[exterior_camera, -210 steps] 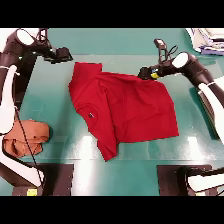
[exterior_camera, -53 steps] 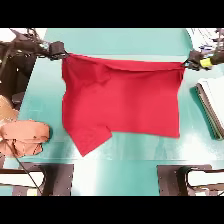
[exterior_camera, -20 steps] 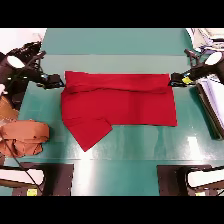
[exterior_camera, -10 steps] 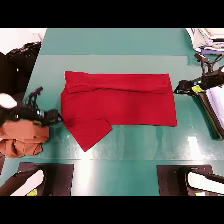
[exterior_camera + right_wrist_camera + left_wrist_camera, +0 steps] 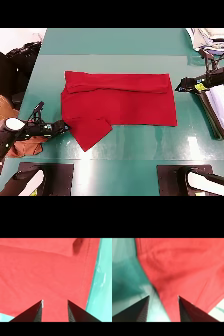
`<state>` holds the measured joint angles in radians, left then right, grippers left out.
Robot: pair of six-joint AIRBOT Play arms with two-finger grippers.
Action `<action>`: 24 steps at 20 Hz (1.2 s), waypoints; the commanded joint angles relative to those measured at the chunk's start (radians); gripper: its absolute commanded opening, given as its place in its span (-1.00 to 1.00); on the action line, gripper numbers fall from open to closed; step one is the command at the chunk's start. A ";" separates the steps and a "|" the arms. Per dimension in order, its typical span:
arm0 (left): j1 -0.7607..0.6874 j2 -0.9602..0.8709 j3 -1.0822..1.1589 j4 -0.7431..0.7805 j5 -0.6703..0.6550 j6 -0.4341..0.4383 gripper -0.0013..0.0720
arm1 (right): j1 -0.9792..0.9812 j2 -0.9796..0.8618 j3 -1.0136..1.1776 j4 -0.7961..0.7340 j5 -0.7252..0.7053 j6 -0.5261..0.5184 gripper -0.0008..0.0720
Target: Fold the shirts.
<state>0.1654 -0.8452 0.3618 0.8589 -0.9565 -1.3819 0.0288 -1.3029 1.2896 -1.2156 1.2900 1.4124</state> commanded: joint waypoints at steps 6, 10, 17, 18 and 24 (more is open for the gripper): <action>-0.161 -0.002 -0.016 -0.036 0.171 -0.035 0.12 | -0.015 0.002 0.006 0.036 0.066 0.000 0.03; -0.161 -0.002 0.026 -0.037 0.102 -0.031 -0.90 | -0.115 0.034 -0.115 0.034 0.158 -0.020 0.03; -0.161 -0.001 0.108 -0.037 0.085 0.002 -0.90 | -0.383 0.126 -0.583 0.084 0.055 -0.037 0.42; -0.161 -0.001 0.108 -0.037 0.084 0.001 -0.90 | -0.399 0.126 -0.620 0.126 0.021 -0.055 0.41; -0.161 -0.002 0.108 -0.036 0.077 0.002 -0.90 | -0.384 0.126 -0.698 0.307 -0.179 -0.079 0.23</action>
<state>0.0040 -0.8467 0.4671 0.8219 -0.8783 -1.3823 -0.3622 -1.1778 0.6296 -0.9730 1.2198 1.3453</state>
